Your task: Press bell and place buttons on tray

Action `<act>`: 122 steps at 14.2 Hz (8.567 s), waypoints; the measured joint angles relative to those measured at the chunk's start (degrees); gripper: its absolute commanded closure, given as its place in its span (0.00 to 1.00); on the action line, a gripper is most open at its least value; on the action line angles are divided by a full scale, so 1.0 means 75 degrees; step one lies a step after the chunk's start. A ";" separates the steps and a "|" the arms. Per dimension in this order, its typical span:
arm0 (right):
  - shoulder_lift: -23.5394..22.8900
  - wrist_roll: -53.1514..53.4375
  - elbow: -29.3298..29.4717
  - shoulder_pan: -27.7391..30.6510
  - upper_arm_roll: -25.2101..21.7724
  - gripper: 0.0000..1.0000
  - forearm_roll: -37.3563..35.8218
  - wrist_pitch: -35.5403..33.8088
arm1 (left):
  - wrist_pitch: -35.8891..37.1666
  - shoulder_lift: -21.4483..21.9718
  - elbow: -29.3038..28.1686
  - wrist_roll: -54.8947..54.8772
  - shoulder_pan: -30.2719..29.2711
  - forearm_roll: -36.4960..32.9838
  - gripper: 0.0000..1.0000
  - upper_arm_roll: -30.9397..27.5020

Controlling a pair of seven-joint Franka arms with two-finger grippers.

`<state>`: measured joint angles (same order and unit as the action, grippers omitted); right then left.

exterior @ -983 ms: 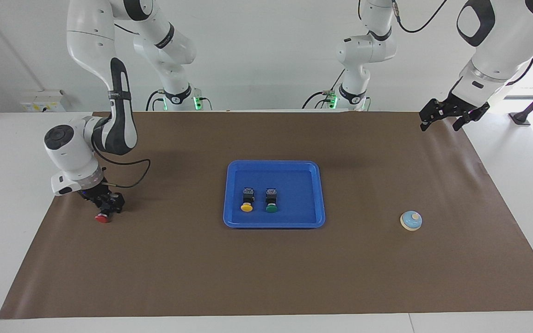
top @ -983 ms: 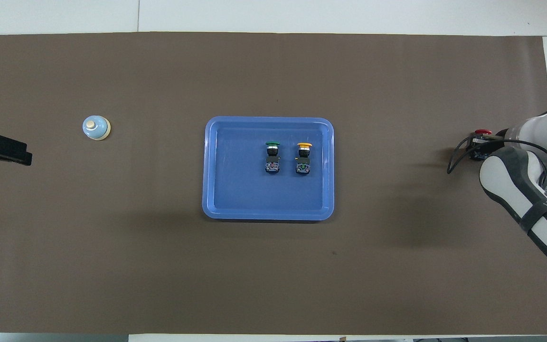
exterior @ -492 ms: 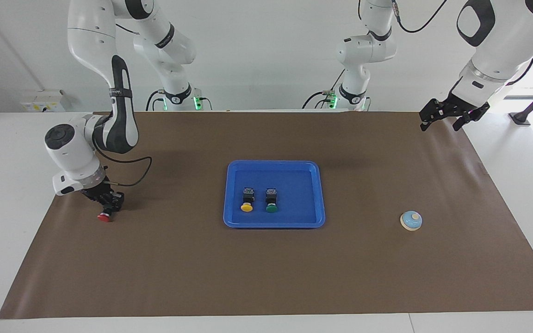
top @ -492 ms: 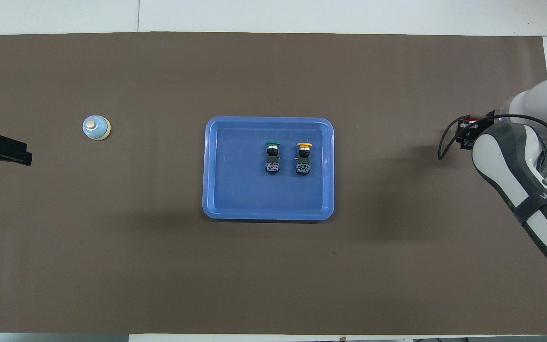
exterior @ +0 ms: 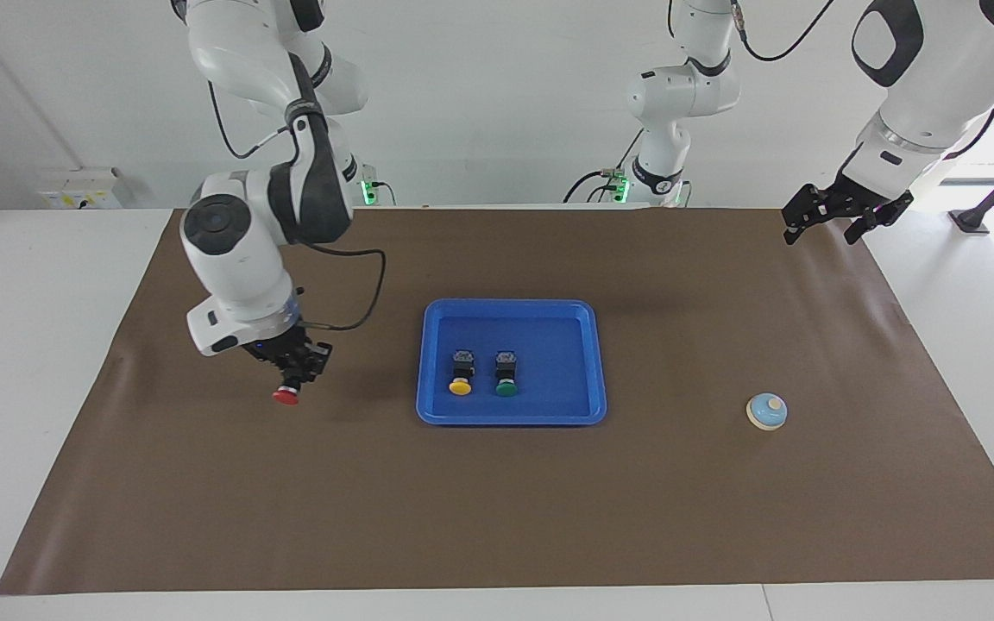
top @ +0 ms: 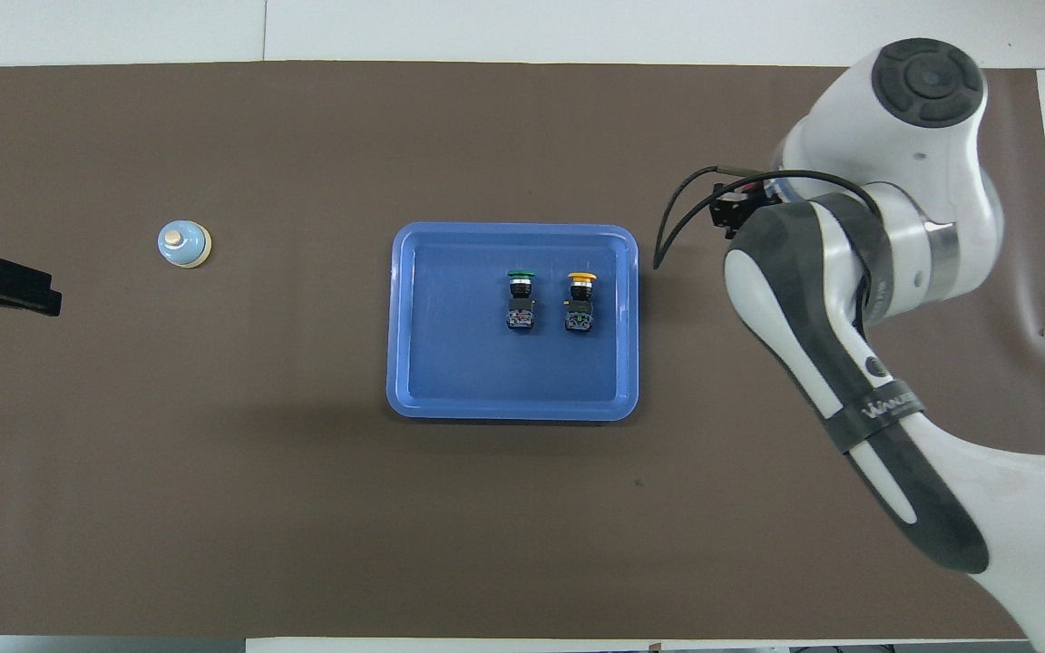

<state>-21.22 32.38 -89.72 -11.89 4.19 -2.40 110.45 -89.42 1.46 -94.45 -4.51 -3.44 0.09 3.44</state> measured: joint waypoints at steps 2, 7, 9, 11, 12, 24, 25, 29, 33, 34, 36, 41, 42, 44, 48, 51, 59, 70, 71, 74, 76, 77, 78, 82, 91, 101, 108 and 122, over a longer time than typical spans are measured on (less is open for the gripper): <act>-0.0426 0.0777 0.0692 -0.0752 -0.0009 1.00 0.0234 -0.0312 | 0.0000 0.0000 0.0000 0.0000 0.0000 0.0000 0.00 0.0000; -0.1657 0.2178 0.2108 -0.2216 -0.0016 1.00 0.0317 -0.0620 | 0.0000 0.0000 0.0000 0.0000 0.0000 0.0000 0.00 0.0000; -0.1921 0.2406 0.2225 -0.2682 -0.0023 1.00 0.0318 -0.0478 | 0.0000 0.0000 0.0000 0.0000 0.0000 0.0000 0.00 0.0000; -0.2099 0.2495 0.2256 -0.2969 -0.0027 1.00 0.0319 -0.0257 | 0.0000 0.0000 0.0000 0.0000 0.0000 0.0000 0.00 0.0000; -0.2191 0.2495 0.2257 -0.3072 -0.0027 1.00 0.0320 -0.0062 | 0.0000 0.0000 0.0000 0.0000 0.0000 0.0000 0.00 0.0000; -0.2976 0.2512 0.2247 -0.3567 -0.0060 0.00 0.0302 0.0451 | 0.0000 0.0000 0.0000 0.0000 0.0000 0.0000 0.00 0.0000; -0.2960 0.2516 0.2255 -0.3561 -0.0087 0.00 0.0300 0.0434 | 0.0000 0.0000 0.0000 0.0000 0.0000 0.0000 0.00 0.0000; -0.2385 0.2549 0.2341 -0.2991 -0.0259 0.00 0.0300 -0.0085 | 0.0000 0.0000 0.0000 0.0000 0.0000 0.0000 0.00 0.0000; -0.1506 0.2111 0.2355 -0.1552 -0.0257 0.00 0.0291 -0.0668 | 0.0000 0.0000 0.0000 0.0000 0.0000 0.0000 0.00 0.0000; -0.1340 0.1702 0.2353 -0.1189 -0.0259 0.00 0.0291 -0.0854 | 0.0000 0.0000 0.0000 0.0000 0.0000 0.0000 0.00 0.0000; -0.1061 0.0687 0.2351 -0.0430 -0.0257 0.00 0.0291 -0.1258 | 0.0000 0.0000 0.0000 0.0000 0.0000 0.0000 0.00 0.0000; -0.0540 -0.2120 0.2348 0.1114 -0.0241 0.00 0.0293 -0.2170 | 0.0000 0.0000 0.0000 0.0000 0.0000 0.0000 0.00 0.0000; -0.0456 -0.2560 0.2347 0.1319 -0.0241 0.00 0.0292 -0.2277 | 0.0000 0.0000 0.0000 0.0000 0.0000 0.0000 0.00 0.0000; -0.0247 -0.3372 0.2348 0.1708 -0.0240 0.00 0.0292 -0.2559 | -0.0001 0.0000 0.0001 -0.0003 0.0002 0.0000 0.00 0.0003; 0.0504 -0.3949 0.2039 0.2132 -0.0239 0.00 0.0292 -0.2957 | -0.0003 0.0000 0.0002 -0.0007 0.0015 0.0000 0.03 0.0038; 0.1584 -0.3949 0.1031 0.2137 -0.0217 0.00 0.0290 -0.3004 | -0.0204 -0.0002 -0.0015 -0.0062 0.0013 0.0000 0.95 0.0029; 0.3013 -0.3949 -0.0509 0.2135 -0.0154 0.00 0.0290 -0.2994 | -0.2004 -0.1050 -0.0337 0.0335 0.0018 0.0000 1.00 0.0045; 0.3007 -0.3949 -0.0514 0.2135 -0.0145 0.00 0.0290 -0.2985 | -0.4856 -0.3289 -0.0495 0.0376 0.0027 -0.0028 1.00 0.0046; 0.3007 -0.3949 -0.0514 0.2135 -0.0145 0.00 0.0290 -0.2985 | -0.4914 -0.3290 -0.0531 0.0376 0.0026 -0.0040 1.00 0.0042; 0.3007 -0.3949 -0.0514 0.2135 -0.0145 0.00 0.0290 -0.2985 | -0.4958 -0.3302 -0.0614 0.0376 0.0026 -0.0061 1.00 0.0040; 0.3007 -0.3949 -0.0514 0.2135 -0.0145 0.00 0.0290 -0.2985 | -0.4974 -0.3305 -0.0644 0.0376 0.0026 -0.0064 1.00 0.0035; 0.3007 -0.3949 -0.0514 0.2135 -0.0145 0.00 0.0290 -0.2985 | -0.4982 -0.3306 -0.0655 0.0376 0.0026 -0.0066 1.00 0.0034; 0.3007 -0.3949 -0.0514 0.2135 -0.0145 0.00 0.0290 -0.2985 | -0.5036 -0.3313 -0.0697 0.0376 0.0026 -0.0068 1.00 0.0034; 0.3007 -0.3949 -0.0514 0.2135 -0.0145 0.00 0.0290 -0.2985 | -0.5746 -0.3204 -0.1195 0.0377 0.0027 -0.0072 1.00 0.0037; 0.3007 -0.3949 -0.0514 0.2135 -0.0145 0.00 0.0290 -0.2985 | -0.4989 -0.2881 -0.1027 0.0377 0.0007 -0.0077 0.74 -0.0002; 0.3007 -0.3949 -0.0514 0.2135 -0.0145 0.00 0.0290 -0.2985 | -0.1803 0.0000 -0.0793 0.0438 0.0020 -0.0082 0.00 0.0031; 0.3007 -0.3949 -0.0514 0.2135 -0.0145 0.00 0.0290 -0.2985 | -0.1128 0.0600 -0.0857 0.0459 0.0023 -0.0082 0.00 0.0039; 0.3007 -0.3949 -0.0514 0.2135 -0.0145 0.00 0.0290 -0.2985 | -0.0379 0.0260 0.0286 0.0487 0.0059 0.0010 0.00 -0.0003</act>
<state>1.33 2.76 -93.58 4.13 3.10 -0.23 88.06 -92.26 3.42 -92.31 -0.86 -3.00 0.16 3.42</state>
